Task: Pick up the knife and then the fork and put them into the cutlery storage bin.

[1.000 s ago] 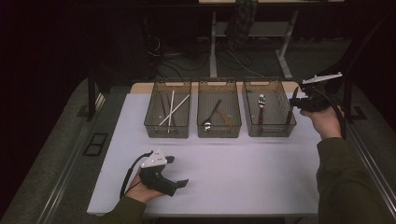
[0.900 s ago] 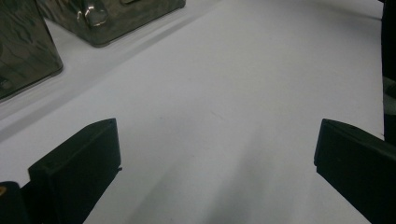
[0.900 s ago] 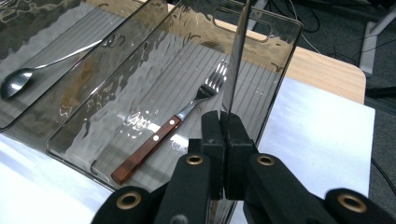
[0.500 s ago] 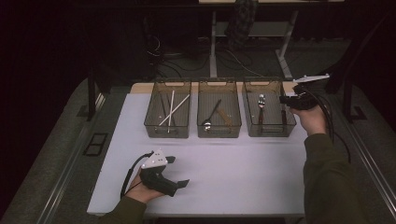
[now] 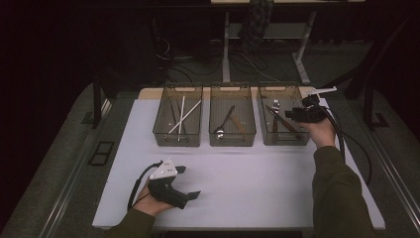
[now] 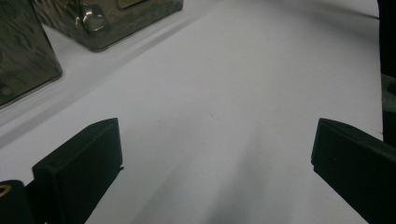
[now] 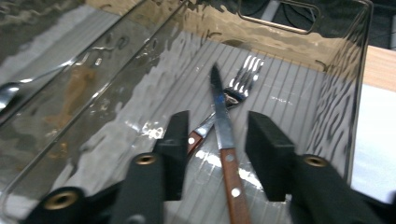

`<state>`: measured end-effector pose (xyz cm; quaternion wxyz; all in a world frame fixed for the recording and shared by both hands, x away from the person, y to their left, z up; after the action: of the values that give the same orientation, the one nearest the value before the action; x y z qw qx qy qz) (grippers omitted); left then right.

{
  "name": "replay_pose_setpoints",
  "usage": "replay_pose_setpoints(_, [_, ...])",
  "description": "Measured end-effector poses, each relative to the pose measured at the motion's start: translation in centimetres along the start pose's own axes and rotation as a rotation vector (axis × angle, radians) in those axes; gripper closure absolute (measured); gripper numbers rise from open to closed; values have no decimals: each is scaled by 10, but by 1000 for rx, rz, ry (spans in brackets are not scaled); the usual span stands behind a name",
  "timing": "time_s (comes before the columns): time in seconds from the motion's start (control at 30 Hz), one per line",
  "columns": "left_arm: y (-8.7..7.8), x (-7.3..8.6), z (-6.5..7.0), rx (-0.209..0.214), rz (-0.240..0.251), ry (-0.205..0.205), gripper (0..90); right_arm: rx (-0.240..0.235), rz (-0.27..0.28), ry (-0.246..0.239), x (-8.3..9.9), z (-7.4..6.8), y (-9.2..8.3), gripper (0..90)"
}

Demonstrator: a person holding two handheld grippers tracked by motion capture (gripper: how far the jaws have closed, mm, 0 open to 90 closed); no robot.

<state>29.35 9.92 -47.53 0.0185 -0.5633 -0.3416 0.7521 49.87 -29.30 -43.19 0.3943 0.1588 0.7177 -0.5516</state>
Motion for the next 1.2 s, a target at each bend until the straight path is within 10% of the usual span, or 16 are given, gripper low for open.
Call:
replay_pose_setpoints(0.33, [1,0,0,3,-1,9,8,-78,71,23,19,-8,-19,384])
replay_pose_setpoints(1.2, [-2,2,-3,10,-5,1,0,-203,135,-156,81,-82,-62,178])
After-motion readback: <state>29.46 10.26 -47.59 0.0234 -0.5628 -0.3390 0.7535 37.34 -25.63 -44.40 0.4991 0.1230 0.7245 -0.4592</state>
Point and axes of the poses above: each handheld gripper's, and its own axes: y roughly forward along the jaws, x roughly out of its underside, z roughly to its right, the point moved 7 cm from there along y, roughly forward along the jaws, and after that the axes turned 1 degree about x, right-handed, at the moved point
